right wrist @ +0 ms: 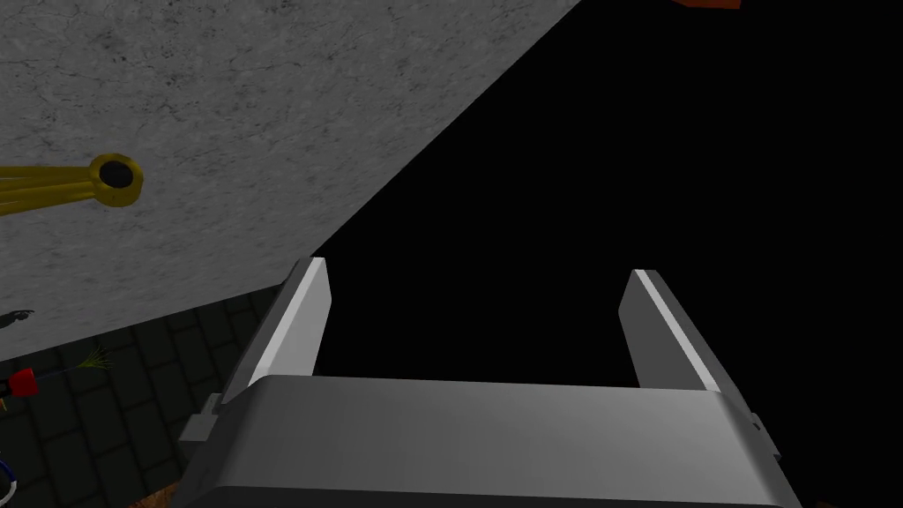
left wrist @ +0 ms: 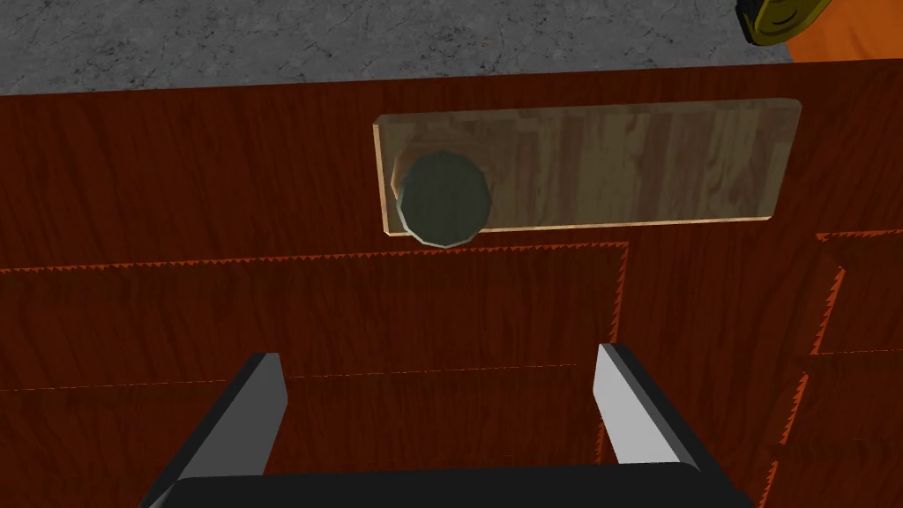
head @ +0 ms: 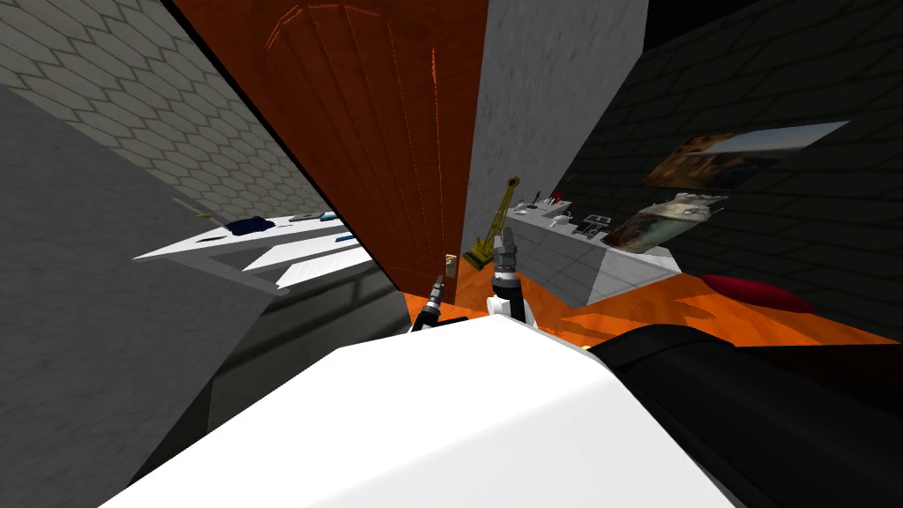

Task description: Push the door open

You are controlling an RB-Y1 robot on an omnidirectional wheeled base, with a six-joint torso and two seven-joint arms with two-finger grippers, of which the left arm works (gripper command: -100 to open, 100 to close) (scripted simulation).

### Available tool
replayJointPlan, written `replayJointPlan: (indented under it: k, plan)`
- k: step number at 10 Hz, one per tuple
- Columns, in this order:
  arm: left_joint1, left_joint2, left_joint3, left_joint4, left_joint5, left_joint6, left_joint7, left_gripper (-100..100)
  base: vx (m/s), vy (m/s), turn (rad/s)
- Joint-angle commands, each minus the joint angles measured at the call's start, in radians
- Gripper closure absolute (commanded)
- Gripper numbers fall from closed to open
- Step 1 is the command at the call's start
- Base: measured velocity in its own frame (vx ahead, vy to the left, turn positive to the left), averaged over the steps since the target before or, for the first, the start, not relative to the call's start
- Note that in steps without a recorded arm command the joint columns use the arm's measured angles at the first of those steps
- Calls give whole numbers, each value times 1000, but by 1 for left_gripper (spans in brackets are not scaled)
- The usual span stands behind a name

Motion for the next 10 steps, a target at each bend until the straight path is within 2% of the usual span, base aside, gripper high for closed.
replayJointPlan:
  k: [1,2,4,6,7,8,9,10]
  plan:
    - [0,0,0,0,0,0,0,-100,-81,51,-5]
    - [-12,23,7,11,-2,-2,1,-100,92,-53,-44]
    - [-23,25,13,20,-4,-3,3,-100,166,-114,-9]
    - [-37,10,21,32,-7,-5,6,-100,238,-100,-19]
    - [-43,-4,25,37,-8,-6,8,-100,188,-97,-15]
    - [-49,-27,29,43,-9,-7,9,-100,177,-120,-20]
    - [-47,-14,28,40,-7,-5,9,-100,87,-58,6]
    - [-47,-14,28,40,-7,-5,9,100,-8,9,5]
